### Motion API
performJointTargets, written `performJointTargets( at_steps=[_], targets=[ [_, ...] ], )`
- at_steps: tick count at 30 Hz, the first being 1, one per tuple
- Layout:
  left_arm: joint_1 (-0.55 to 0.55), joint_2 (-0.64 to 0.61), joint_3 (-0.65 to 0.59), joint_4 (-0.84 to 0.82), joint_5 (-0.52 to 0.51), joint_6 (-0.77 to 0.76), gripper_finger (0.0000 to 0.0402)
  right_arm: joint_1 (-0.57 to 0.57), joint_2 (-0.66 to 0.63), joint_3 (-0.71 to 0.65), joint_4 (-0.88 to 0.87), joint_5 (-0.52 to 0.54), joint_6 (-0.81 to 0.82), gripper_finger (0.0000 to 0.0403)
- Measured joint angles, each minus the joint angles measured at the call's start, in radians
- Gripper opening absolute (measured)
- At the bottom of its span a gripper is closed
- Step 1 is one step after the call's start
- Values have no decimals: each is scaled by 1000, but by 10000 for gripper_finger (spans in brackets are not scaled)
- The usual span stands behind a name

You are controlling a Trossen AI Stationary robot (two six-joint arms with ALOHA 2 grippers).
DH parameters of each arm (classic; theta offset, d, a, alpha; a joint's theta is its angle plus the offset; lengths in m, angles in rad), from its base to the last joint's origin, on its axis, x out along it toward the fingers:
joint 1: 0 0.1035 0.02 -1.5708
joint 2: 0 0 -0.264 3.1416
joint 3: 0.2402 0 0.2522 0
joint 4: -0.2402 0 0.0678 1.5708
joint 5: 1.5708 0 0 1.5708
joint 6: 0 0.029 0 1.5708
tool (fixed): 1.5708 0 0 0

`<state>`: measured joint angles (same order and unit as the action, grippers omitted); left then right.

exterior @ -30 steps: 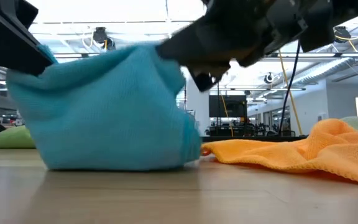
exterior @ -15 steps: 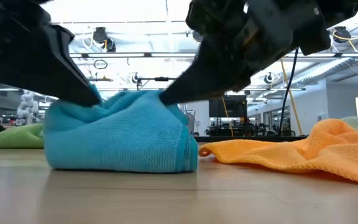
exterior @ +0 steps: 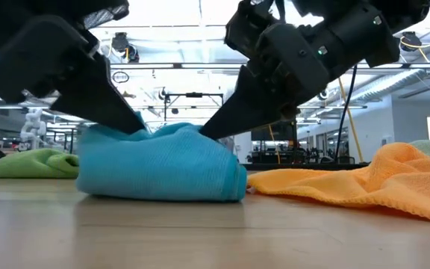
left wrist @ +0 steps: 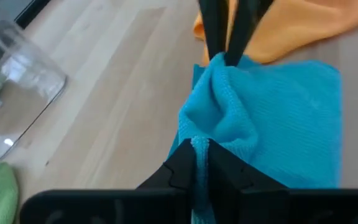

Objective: Fold microfiber towels
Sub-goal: Fold the blue towel

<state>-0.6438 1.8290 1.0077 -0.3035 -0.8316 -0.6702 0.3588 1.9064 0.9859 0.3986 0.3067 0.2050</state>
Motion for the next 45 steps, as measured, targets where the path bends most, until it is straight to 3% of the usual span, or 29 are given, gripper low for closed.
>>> performJointTargets(
  at_steps=[8,13,19,28,36,45],
  targets=[
    [35,0,0,-34,37,-106,42,4,-9,0,-13,17,-43,108],
    [63,0,0,-40,72,-140,42,39,-69,-1,3,55,-146,121],
    [95,0,0,-40,107,-173,42,53,-45,0,128,-104,-197,88],
    [111,-62,0,-67,90,-204,42,34,126,-6,345,-158,-227,6],
    [110,-127,1,-73,96,-184,43,-50,247,-3,408,-182,-153,1],
    [98,-160,2,-95,44,-111,50,-78,280,-1,424,-232,-93,1]
  ],
)
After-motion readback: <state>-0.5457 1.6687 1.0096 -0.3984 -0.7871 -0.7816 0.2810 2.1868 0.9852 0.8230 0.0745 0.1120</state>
